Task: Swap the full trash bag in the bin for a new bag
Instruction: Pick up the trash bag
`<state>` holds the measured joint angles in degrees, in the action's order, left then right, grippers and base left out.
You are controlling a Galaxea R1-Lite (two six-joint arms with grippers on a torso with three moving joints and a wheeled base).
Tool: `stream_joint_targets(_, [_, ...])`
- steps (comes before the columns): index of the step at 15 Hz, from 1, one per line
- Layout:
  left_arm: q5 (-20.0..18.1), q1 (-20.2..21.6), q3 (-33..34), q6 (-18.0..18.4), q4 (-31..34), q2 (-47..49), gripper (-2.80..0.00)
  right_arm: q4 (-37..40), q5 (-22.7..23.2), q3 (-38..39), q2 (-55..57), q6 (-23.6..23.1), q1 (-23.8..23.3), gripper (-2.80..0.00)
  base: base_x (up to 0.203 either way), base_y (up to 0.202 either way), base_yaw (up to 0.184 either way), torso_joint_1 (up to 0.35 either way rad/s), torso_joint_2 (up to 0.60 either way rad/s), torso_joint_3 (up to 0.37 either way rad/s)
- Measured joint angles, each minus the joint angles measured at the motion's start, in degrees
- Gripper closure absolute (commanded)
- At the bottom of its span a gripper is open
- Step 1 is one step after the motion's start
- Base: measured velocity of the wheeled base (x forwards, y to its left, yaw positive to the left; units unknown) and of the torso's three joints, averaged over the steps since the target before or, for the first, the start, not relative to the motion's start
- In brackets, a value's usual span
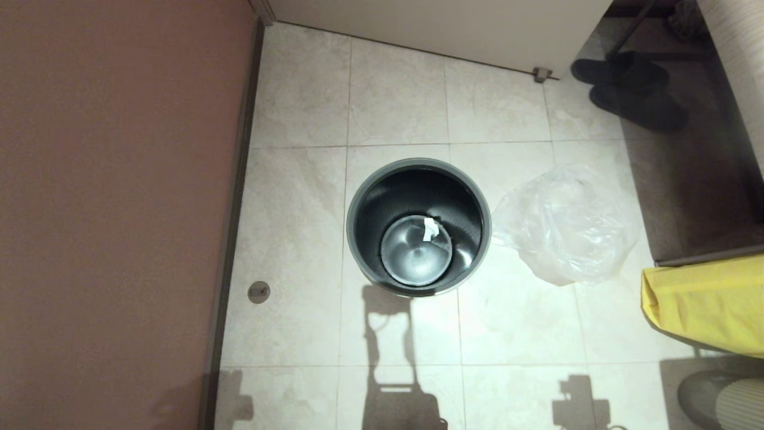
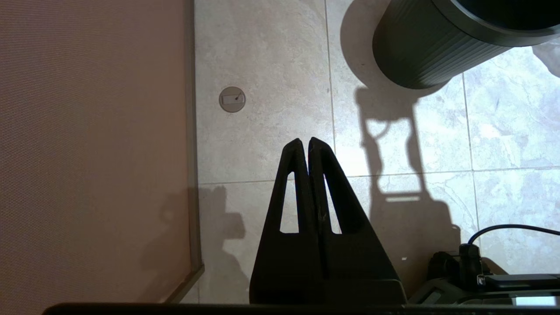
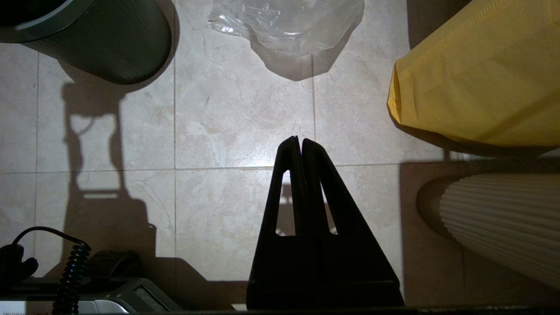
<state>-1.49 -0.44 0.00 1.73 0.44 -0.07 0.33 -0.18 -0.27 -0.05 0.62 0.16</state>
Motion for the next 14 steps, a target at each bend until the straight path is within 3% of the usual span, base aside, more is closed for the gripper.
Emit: stream_joint_targets(14, [0.00,0.00,0.00,0.00,0.00,0.00,0.00,-0.02,-0.02,0.00,0.00,-0.05,0.00,0.00,0.000,0.000,0.000,0.000,0.00,0.000])
